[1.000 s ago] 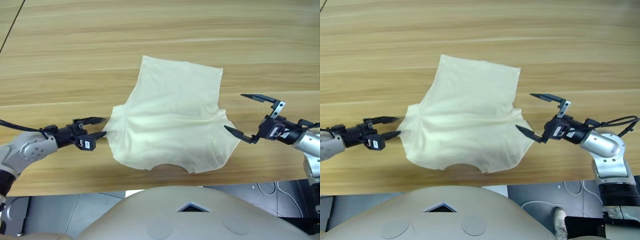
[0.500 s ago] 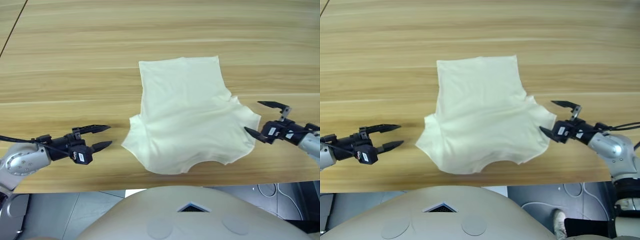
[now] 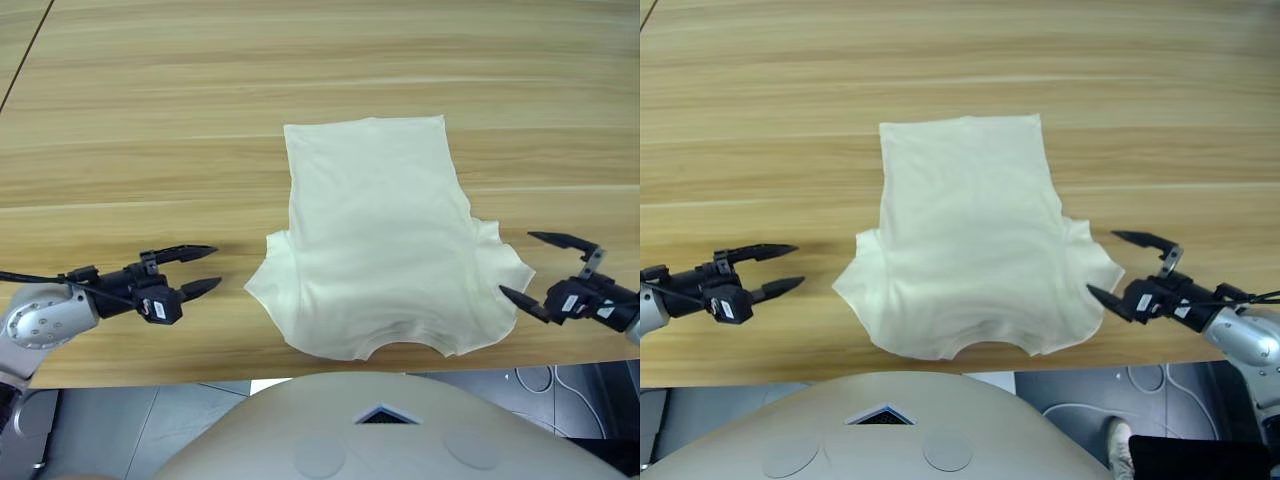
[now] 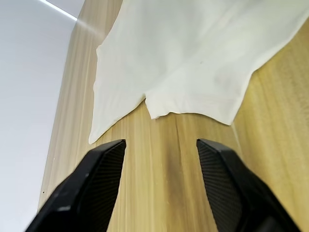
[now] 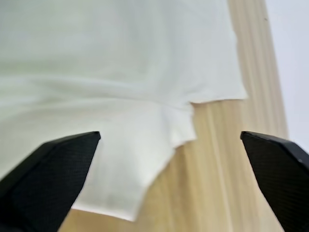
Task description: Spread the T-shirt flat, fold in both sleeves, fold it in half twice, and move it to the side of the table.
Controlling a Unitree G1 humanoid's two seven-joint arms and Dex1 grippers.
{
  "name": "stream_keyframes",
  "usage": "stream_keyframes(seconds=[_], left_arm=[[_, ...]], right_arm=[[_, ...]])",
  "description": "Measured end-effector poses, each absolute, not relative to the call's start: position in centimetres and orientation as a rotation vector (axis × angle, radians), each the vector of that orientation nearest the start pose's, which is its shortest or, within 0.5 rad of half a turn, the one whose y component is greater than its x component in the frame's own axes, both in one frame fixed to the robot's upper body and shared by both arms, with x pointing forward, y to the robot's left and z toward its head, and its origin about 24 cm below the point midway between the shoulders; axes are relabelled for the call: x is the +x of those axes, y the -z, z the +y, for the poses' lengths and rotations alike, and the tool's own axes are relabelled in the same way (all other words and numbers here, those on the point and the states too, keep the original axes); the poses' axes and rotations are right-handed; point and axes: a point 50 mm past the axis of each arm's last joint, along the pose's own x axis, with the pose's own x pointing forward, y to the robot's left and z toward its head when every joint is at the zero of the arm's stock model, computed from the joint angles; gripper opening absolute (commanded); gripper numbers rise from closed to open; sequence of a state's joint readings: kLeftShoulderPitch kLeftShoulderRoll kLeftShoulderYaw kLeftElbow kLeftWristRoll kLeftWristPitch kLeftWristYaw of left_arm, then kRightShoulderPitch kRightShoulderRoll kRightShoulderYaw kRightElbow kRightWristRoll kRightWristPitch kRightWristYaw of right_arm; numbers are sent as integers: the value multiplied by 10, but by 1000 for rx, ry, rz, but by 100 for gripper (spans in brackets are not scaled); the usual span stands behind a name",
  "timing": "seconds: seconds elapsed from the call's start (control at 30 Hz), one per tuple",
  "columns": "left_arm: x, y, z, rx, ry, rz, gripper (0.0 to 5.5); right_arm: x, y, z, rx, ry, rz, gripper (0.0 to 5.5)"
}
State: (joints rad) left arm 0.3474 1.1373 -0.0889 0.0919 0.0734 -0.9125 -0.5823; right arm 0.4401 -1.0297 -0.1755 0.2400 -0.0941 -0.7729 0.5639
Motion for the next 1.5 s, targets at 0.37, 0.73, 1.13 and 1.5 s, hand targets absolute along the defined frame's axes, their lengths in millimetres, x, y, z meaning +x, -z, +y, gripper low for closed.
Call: stream_keyframes(seconds=[0.37,0.73,1.13,1.5], left_arm=[[150,-56,269,1234,1300,138,366],[160,-55,249,1307,1302,64,441],[154,-51,233,1230,1369,49,394],[162,-43,237,1269,1368,72,197]], right_arm=[[159,-92,-308,-1007,-777,16,540],[157,-88,-308,-984,-768,22,540],[160,-89,-311,-989,-759,27,540],[165,-81,-303,-973,-770,20,540]])
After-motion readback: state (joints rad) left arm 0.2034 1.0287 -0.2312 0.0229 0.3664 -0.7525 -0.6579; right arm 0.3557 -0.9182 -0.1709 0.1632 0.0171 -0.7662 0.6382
